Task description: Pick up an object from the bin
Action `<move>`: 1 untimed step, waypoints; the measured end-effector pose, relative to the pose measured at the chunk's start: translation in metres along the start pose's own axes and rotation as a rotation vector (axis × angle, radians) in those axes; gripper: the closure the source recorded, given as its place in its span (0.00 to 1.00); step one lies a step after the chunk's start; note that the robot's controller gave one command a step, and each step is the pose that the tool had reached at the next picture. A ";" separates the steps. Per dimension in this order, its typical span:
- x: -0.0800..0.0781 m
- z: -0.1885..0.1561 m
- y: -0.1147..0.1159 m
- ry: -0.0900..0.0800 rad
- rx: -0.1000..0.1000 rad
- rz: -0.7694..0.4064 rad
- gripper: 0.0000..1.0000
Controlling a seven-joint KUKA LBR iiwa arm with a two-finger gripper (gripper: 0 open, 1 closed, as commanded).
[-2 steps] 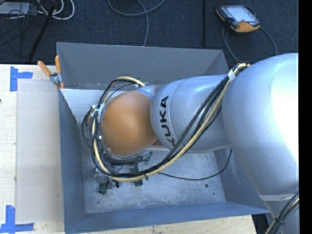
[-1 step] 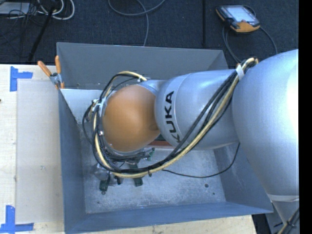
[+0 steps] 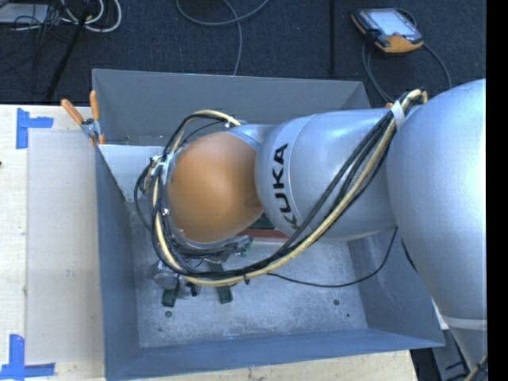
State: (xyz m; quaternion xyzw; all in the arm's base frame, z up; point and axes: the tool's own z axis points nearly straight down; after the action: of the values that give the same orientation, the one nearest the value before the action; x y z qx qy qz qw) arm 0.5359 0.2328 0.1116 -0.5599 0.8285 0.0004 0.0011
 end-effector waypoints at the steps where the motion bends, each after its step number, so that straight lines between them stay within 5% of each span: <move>1: 0.000 -0.006 0.000 0.000 0.000 0.000 1.00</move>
Offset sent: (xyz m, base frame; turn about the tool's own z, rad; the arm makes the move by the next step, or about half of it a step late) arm 0.0000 0.0000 0.0235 0.0000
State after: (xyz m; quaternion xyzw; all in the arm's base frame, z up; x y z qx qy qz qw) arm 0.5358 0.2331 0.1180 -0.5598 0.8287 0.0003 0.0014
